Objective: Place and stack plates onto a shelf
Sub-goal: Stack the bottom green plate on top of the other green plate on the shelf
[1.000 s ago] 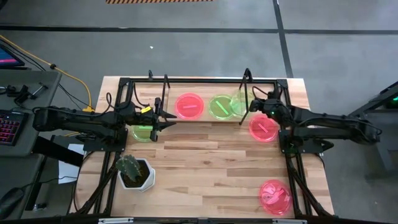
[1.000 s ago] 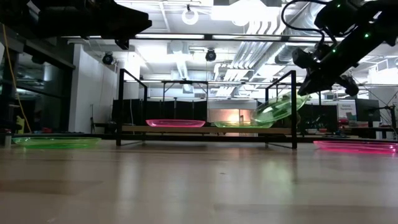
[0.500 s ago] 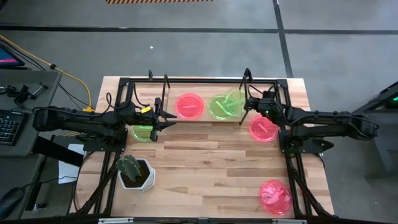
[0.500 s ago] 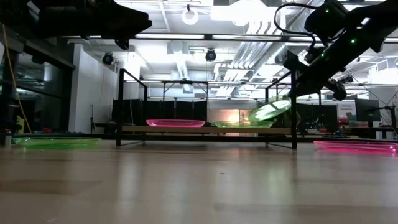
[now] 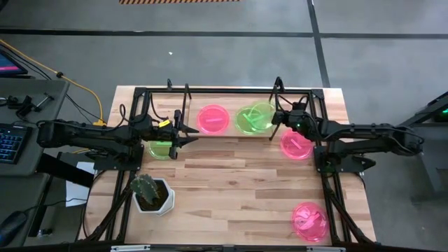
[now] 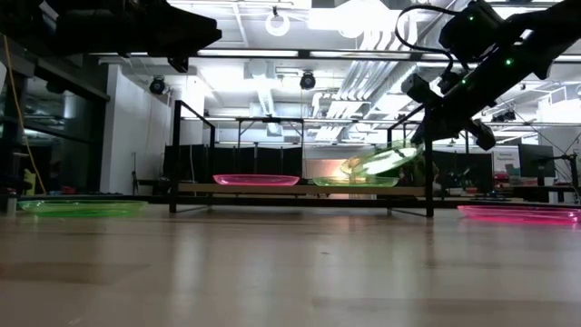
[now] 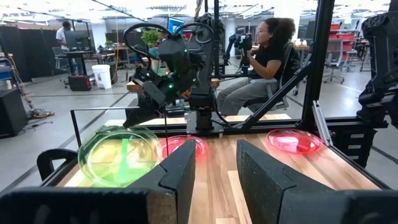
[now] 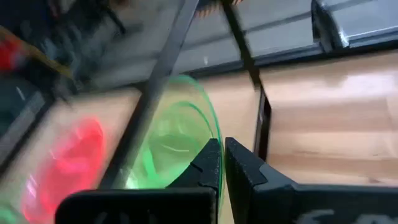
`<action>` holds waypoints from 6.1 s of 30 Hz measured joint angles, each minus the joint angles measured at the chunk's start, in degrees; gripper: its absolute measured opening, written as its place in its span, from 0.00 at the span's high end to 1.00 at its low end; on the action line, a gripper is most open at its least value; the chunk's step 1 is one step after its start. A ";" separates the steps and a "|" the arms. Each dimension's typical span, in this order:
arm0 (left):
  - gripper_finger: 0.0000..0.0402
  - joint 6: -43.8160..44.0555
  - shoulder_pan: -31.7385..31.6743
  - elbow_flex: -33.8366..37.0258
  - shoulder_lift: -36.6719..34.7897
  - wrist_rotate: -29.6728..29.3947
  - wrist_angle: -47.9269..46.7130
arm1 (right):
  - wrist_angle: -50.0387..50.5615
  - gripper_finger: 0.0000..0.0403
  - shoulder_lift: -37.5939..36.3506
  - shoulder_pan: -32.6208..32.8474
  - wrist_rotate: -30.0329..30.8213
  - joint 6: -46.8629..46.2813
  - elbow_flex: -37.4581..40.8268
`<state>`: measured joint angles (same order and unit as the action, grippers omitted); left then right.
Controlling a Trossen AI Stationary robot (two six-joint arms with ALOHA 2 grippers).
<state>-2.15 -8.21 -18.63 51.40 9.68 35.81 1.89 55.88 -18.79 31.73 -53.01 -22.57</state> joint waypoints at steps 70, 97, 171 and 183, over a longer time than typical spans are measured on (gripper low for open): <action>0.74 -0.02 0.00 0.02 0.02 -0.01 -0.01 | 24.52 1.00 -2.62 14.99 -2.33 30.59 -26.61; 0.74 0.48 0.02 0.02 0.04 -0.01 -1.60 | 71.20 1.00 51.75 16.86 -19.42 23.12 -61.99; 0.74 -0.04 0.00 0.02 0.02 -1.96 -1.22 | 64.33 1.00 62.32 24.20 10.25 3.98 -61.16; 0.74 -0.02 0.00 0.02 0.02 -2.05 -1.25 | 66.73 1.00 62.29 21.33 12.57 4.01 -62.22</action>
<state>-2.17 -8.21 -18.61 51.42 7.64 34.57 68.62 118.17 2.55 44.31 -49.00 -84.79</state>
